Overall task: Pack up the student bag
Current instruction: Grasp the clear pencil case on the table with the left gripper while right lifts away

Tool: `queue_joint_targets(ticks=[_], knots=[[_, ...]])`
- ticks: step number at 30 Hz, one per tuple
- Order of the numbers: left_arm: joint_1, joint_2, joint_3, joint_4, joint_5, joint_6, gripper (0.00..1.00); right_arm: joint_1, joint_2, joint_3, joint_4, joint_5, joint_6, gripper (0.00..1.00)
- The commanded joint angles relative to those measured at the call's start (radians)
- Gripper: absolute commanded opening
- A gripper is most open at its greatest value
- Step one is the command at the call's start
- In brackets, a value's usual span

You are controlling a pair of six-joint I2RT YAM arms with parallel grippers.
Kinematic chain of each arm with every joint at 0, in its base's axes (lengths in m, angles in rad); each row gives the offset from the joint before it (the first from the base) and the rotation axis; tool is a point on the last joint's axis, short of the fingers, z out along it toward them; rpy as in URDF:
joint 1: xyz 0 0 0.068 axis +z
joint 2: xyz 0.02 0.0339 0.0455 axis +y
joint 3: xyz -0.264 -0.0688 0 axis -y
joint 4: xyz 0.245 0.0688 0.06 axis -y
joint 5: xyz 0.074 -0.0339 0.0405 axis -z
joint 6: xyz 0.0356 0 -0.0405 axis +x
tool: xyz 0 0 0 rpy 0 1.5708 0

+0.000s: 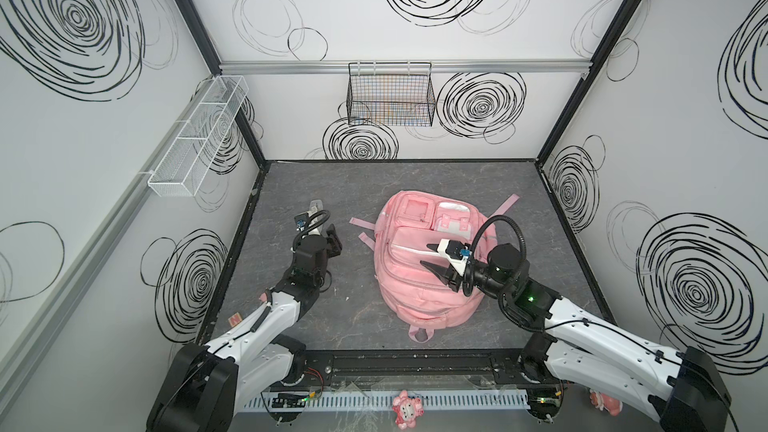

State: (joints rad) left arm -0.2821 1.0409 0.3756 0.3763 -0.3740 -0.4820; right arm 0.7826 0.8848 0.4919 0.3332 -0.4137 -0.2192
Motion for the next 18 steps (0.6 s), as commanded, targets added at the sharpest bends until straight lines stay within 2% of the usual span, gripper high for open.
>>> queue_joint_targets(ticks=[1,8,10,14,18], knots=[[0.07,0.054,0.053,0.044,0.05,-0.006,0.71,0.012,0.017,0.056,0.032,-0.024,0.02,0.47],[0.253,0.331,0.232,-0.079,0.231,-0.008,0.76,0.038,0.031,0.101,0.037,-0.047,0.038,0.48],[0.273,0.449,0.332,-0.147,0.284,0.045,0.75,0.046,0.022,0.091,0.046,-0.056,0.049,0.49],[0.259,0.654,0.559,-0.335,0.259,0.161,0.77,0.059,-0.009,0.078,0.049,-0.066,0.051,0.5],[0.253,0.781,0.691,-0.428,0.227,0.222,0.79,0.062,-0.044,0.071,0.024,-0.037,0.036,0.5]])
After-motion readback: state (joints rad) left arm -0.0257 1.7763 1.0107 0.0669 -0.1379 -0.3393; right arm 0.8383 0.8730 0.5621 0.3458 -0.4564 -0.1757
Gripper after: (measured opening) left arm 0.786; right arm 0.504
